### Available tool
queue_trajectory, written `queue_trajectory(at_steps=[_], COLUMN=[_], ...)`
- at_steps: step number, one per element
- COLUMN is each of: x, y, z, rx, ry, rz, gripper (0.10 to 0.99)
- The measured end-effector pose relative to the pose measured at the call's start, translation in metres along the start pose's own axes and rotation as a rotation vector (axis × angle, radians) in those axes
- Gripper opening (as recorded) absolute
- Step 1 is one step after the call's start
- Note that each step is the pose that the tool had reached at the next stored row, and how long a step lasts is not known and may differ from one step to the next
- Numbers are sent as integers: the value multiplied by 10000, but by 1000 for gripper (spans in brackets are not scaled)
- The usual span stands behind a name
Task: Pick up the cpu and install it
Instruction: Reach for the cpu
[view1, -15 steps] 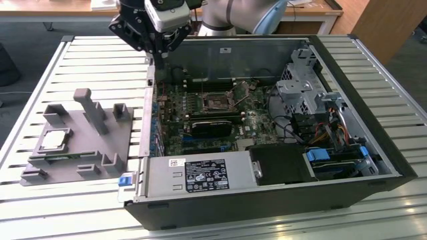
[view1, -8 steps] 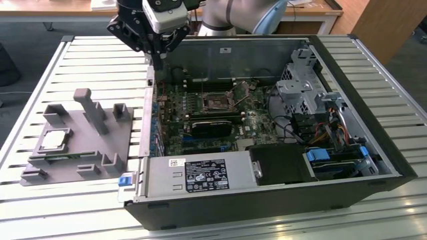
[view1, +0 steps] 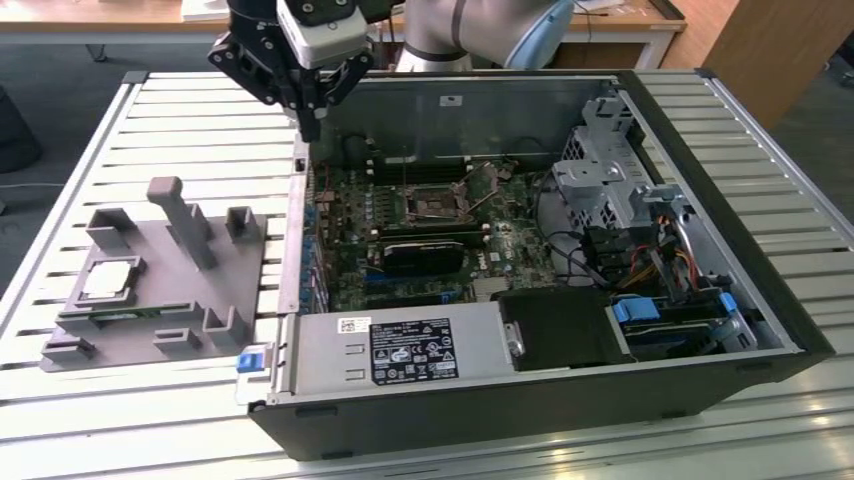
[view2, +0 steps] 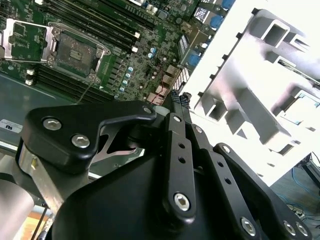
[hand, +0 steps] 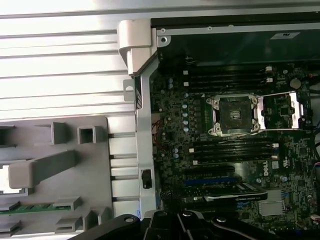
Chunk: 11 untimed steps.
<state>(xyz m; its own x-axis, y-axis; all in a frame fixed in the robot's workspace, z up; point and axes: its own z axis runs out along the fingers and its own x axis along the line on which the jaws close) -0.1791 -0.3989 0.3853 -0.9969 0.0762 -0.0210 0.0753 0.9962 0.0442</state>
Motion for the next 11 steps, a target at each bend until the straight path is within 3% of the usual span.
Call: queue_trajectory(at_steps=[11], x=[63], y=[-5], z=[7], rx=[1], ry=[4], rz=[0], gripper=[106])
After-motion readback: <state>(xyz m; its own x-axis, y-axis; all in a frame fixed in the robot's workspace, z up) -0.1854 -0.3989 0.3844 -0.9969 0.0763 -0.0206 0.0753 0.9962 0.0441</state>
